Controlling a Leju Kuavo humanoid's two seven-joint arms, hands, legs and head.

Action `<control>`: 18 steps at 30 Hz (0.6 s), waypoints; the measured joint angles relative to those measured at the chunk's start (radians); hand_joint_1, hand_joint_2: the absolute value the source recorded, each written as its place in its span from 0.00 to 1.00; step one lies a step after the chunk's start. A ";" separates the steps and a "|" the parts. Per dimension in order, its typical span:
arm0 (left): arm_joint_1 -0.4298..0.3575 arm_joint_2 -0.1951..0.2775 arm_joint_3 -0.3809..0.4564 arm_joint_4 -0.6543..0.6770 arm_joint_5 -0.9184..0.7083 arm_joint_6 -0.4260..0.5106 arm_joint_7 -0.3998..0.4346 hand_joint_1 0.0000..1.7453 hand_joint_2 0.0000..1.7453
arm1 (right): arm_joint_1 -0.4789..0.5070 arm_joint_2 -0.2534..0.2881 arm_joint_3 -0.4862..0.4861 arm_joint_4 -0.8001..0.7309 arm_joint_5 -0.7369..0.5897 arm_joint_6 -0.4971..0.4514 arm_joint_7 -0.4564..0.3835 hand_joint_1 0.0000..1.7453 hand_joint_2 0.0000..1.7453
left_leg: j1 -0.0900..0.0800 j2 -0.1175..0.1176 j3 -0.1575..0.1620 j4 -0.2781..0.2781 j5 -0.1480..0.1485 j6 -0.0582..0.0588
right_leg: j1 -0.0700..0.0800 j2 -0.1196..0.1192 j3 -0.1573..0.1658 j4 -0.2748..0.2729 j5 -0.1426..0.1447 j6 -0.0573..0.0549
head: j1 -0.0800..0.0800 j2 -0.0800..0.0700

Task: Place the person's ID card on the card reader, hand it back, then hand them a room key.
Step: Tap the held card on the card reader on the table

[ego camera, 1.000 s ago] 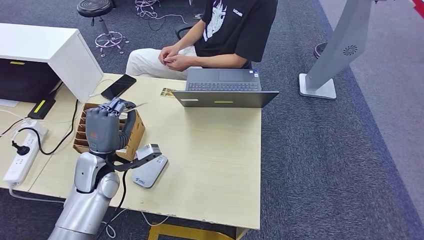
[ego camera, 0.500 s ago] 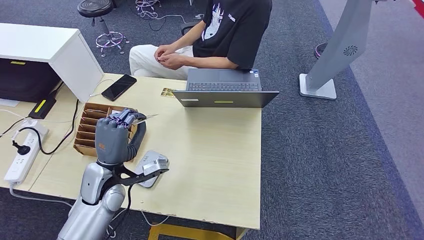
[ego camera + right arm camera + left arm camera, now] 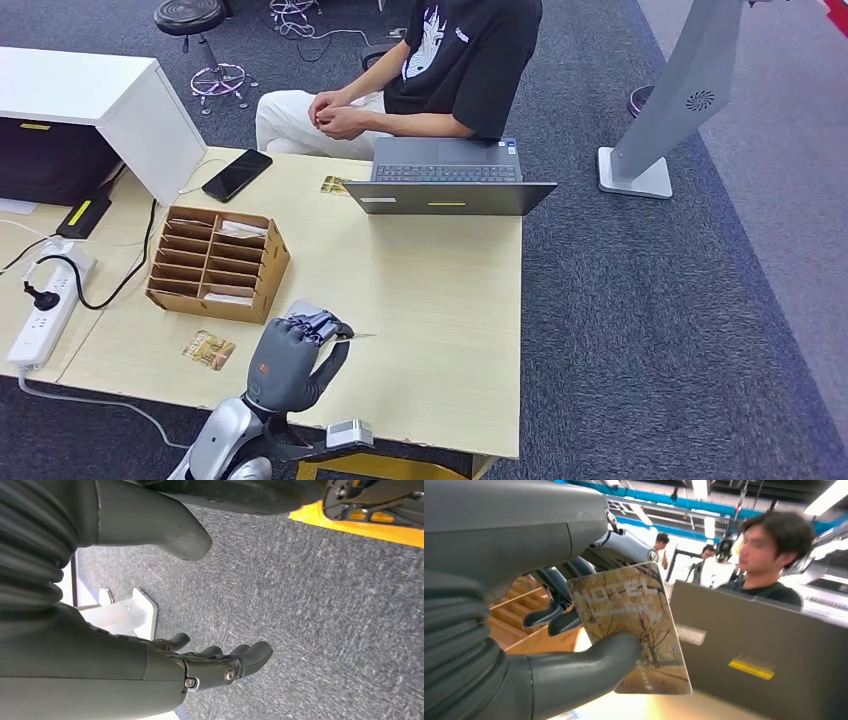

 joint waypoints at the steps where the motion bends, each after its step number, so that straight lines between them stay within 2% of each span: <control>1: 0.017 0.006 0.000 -0.001 0.000 0.001 0.009 1.00 1.00 | 0.001 0.000 0.000 0.000 -0.003 0.002 0.000 0.00 1.00 | 0.000 0.000 0.000 0.000 0.000 0.000 | 0.000 0.000 0.000 0.000 0.000 0.000 | 0.000 0.000; 9: 0.073 0.015 0.015 0.035 0.008 0.014 0.050 1.00 1.00 | 0.002 0.000 0.000 0.000 -0.007 0.007 0.002 0.00 1.00 | 0.000 0.000 0.000 0.000 0.000 0.000 | 0.000 0.000 0.000 0.000 0.000 0.000 | 0.000 0.000; 14: 0.083 0.023 0.054 0.050 -0.221 0.088 0.173 1.00 1.00 | 0.002 0.000 0.001 0.000 -0.007 0.008 0.003 0.00 1.00 | 0.000 -0.001 0.000 0.000 0.000 0.000 | 0.000 0.000 0.001 0.000 0.000 0.000 | 0.000 0.000; 18: 0.086 0.035 0.125 0.053 -0.392 0.131 0.264 1.00 1.00 | 0.002 0.001 0.006 0.000 -0.007 0.008 0.007 0.00 1.00 | 0.000 -0.001 0.000 0.000 0.000 0.000 | 0.000 0.000 0.001 0.000 0.000 0.000 | 0.000 0.000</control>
